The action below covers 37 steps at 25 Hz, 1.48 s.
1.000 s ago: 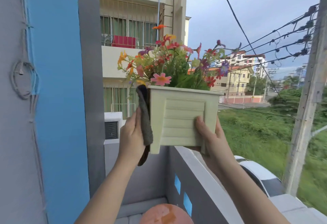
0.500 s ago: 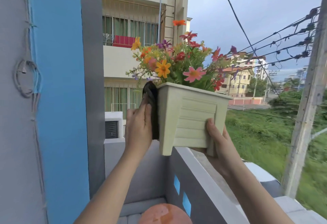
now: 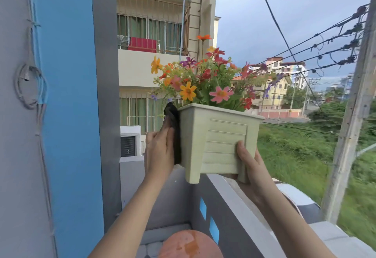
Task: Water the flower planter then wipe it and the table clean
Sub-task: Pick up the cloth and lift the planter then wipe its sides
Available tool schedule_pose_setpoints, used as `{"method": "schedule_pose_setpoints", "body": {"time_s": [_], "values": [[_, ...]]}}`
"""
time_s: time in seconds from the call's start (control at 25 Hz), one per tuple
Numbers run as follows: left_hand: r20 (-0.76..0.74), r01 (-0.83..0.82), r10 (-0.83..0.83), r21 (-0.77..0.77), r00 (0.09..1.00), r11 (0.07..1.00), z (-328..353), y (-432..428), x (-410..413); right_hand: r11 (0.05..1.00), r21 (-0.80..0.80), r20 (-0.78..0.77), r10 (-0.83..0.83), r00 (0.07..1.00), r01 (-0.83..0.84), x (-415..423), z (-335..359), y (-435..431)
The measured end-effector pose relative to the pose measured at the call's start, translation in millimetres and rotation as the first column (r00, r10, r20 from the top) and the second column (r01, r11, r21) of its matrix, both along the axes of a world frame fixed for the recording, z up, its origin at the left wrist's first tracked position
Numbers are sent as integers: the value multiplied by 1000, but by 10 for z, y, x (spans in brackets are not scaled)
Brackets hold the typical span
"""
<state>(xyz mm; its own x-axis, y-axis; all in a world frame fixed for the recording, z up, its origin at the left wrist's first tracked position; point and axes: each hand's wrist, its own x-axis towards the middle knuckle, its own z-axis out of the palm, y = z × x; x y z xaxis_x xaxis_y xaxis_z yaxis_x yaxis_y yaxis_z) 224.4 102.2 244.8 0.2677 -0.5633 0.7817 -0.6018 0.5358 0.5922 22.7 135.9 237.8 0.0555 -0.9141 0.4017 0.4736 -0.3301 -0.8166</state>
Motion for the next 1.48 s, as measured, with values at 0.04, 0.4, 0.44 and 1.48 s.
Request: {"method": "schedule_pose_setpoints", "body": {"time_s": [0.04,0.4,0.44,1.48], "values": [[-19,9,-7,61,1000,998,9,-3,20,1000,8,17,3,1000,-4,-6,-4,4],[-465,533,-421,136,778,835,48,81,89,997,70,-244,1,970,17,-182,200,-56],[-468,525,-426,100,775,845,65,102,98,996,78,-325,-22,945,50,-214,205,-68],[-19,-243,242,-134,970,961,25,399,-57,989,-124,-111,-98,989,84,472,49,29]]}}
